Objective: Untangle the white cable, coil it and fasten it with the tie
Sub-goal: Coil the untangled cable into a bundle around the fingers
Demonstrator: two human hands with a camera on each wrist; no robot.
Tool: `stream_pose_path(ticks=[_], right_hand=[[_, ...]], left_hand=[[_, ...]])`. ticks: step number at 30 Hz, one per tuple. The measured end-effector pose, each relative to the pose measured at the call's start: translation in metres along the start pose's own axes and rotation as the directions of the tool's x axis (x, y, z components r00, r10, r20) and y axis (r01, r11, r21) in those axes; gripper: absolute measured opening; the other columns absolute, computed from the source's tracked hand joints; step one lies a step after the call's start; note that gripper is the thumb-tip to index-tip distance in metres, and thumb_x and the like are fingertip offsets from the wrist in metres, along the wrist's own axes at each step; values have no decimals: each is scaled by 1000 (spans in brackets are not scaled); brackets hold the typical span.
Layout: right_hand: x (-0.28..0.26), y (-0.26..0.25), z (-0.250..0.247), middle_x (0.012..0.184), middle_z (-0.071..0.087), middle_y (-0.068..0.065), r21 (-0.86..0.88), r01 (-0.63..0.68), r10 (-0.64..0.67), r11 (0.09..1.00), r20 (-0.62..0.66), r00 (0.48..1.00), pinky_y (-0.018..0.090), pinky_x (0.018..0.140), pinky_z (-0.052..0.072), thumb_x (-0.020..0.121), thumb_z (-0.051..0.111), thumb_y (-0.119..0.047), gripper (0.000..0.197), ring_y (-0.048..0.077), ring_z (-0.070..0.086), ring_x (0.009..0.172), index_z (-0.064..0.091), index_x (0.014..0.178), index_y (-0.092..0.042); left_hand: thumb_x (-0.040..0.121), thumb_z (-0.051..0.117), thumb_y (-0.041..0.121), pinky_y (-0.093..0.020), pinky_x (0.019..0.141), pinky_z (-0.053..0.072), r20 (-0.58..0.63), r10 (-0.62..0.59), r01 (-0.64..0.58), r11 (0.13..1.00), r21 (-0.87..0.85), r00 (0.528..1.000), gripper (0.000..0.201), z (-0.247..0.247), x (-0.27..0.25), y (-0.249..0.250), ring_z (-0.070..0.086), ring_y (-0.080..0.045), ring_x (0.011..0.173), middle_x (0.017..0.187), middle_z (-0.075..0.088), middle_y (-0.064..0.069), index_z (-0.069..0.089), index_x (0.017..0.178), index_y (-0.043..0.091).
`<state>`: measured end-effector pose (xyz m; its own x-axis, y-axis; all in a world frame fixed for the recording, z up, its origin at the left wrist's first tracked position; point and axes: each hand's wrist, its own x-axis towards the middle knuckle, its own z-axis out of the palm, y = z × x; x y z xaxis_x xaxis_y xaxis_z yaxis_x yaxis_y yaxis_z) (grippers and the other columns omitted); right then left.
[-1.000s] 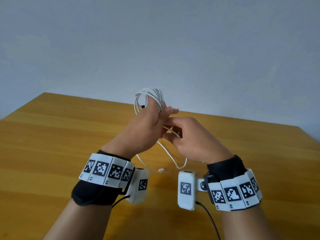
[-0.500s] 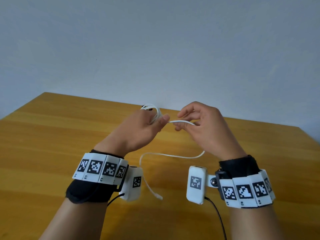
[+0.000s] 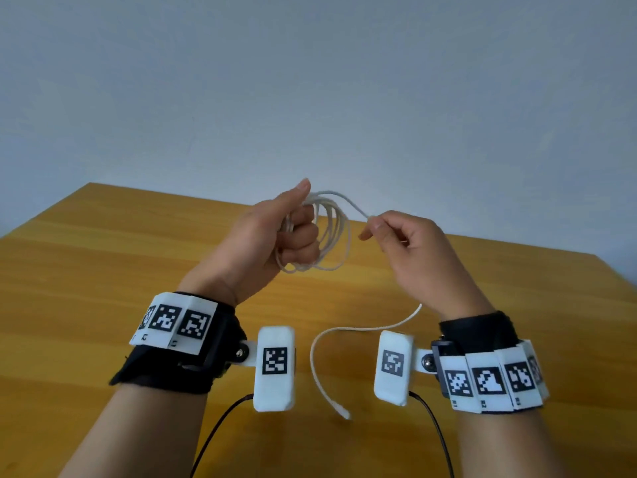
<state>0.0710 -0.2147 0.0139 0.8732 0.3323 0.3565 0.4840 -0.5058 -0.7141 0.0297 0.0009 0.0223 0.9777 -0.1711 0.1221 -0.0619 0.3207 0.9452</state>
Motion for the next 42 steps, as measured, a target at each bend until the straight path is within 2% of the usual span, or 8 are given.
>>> stream_pose_path(ticks=[5, 8, 13, 17, 22, 27, 30, 42], right_hand=[[0, -11, 17, 64, 40, 9, -40, 27, -21, 999, 148, 989, 30, 52, 29, 108, 45, -39, 29, 14, 32, 53, 68, 91, -46], [-2, -15, 20, 73, 58, 14, -69, 43, -27, 997, 216, 976, 34, 56, 37, 108, 46, -37, 29, 22, 43, 55, 62, 98, -58], [-2, -12, 22, 60, 50, -29, -98, -30, 61, 995, 335, 940, 11, 59, 36, 108, 49, -36, 37, -9, 52, 56, 54, 143, -46], [-4, -16, 23, 65, 51, -23, -106, 13, 29, 994, 389, 921, 12, 64, 37, 108, 50, -31, 44, -17, 53, 62, 49, 148, -46], [-5, -21, 21, 62, 56, -13, -83, -9, 38, 996, 362, 931, 13, 57, 40, 107, 52, -30, 31, -1, 53, 55, 65, 134, -39], [-7, -26, 15, 62, 56, 3, -38, 40, -25, 998, 334, 942, 32, 59, 39, 106, 54, -32, 23, 19, 48, 57, 72, 93, -40], [-7, -25, 7, 67, 66, -6, -70, 54, -35, 996, 256, 966, 23, 59, 44, 103, 60, -33, 19, 9, 62, 63, 77, 94, -31], [-7, -18, -17, 71, 67, -13, -52, 97, -99, 994, -51, 994, 9, 60, 40, 102, 63, -27, 16, -4, 61, 67, 78, 103, -27]], left_hand=[[109, 32, 34, -36, 70, 37, 43, 125, -113, 969, -218, 991, 36, 11, 0, 1, 53, -18, 49, 53, 49, 5, 40, 77, 18], [111, 23, 32, -41, 92, 57, 20, 219, -207, 945, -253, 975, 39, 15, 2, 0, 77, -29, 94, 99, 79, -11, 46, 86, 14], [114, 18, 24, -45, 120, 39, -13, 372, -372, 928, -35, 928, 55, 11, 5, -7, 58, -28, 136, 143, 61, -18, 42, 129, -23], [114, 28, 27, -29, 121, 30, -41, 458, -408, 826, 390, 888, 45, 5, 4, -13, 52, -16, 139, 143, 62, -11, 58, 141, 8], [110, 33, 25, -8, 95, 47, 33, 430, -337, 656, 675, 902, 27, 1, 7, -24, 40, -6, 147, 136, 67, 1, 38, 115, 0], [106, 38, 42, -50, 93, 53, 56, 346, -191, 370, 909, 937, 27, -11, 10, -31, 59, -26, 127, 123, 69, -1, 41, 111, 15], [106, 44, 36, -48, 81, 52, 53, 328, -160, 308, 938, 943, 22, -8, 8, -32, 60, -25, 98, 100, 69, 0, 44, 99, 14], [95, 60, 56, -21, 47, 22, -28, 128, -65, 667, 742, 991, 56, 1, -1, -15, 26, -11, 48, 54, 30, 6, 37, 62, 16]])
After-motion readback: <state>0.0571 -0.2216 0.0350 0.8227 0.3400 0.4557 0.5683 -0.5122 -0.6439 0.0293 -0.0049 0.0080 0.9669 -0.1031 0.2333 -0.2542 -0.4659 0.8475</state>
